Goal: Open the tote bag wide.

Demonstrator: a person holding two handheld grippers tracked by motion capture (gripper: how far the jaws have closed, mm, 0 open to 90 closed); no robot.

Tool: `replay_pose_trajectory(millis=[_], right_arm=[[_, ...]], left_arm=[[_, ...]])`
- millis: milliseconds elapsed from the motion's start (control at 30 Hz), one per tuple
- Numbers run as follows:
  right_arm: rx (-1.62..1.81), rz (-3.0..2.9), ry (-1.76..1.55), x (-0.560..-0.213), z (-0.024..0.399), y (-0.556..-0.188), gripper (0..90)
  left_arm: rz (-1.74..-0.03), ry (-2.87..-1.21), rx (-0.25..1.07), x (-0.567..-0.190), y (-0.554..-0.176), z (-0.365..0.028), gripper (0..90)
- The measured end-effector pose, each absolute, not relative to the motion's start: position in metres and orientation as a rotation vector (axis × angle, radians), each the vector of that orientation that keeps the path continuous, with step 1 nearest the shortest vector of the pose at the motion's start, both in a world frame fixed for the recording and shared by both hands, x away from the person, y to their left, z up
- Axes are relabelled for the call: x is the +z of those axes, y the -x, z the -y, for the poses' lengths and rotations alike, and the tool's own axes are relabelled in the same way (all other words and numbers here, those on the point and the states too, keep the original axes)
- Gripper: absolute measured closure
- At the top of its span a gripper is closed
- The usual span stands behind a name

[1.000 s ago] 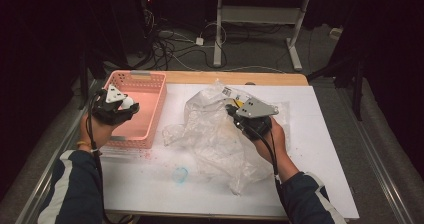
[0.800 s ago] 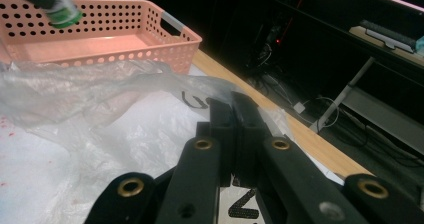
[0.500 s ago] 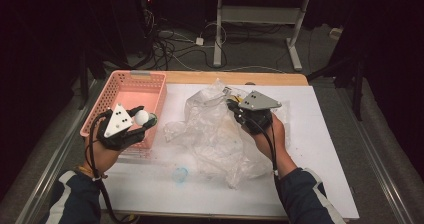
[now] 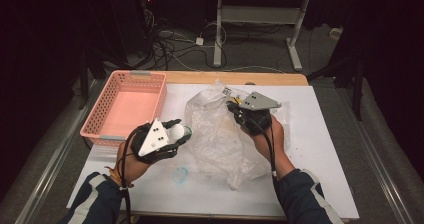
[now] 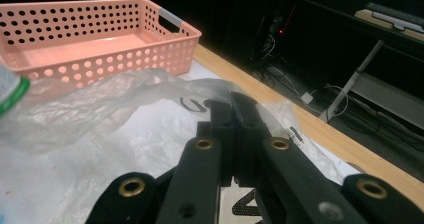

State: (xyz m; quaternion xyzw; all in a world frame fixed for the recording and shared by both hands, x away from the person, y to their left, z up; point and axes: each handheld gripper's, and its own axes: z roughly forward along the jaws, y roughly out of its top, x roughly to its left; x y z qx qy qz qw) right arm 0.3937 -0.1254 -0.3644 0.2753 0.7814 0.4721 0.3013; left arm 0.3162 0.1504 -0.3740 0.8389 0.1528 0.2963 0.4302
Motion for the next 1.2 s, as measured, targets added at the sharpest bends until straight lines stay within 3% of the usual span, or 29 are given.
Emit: replay_pose_trajectory(millis=[567,1200], right_arm=[[1.273,-2.051,-0.731,-0.363,0.125,-0.391,90.0],[1.285,-2.101,-0.712,-0.367,0.118,-0.387,90.0]], left_arm=[[-0.19,-2.202,0.688,-0.401,-0.315,-0.071,48.6],[-0.407,-2.32,0.679,-0.464,-0.382,-0.042,48.3]])
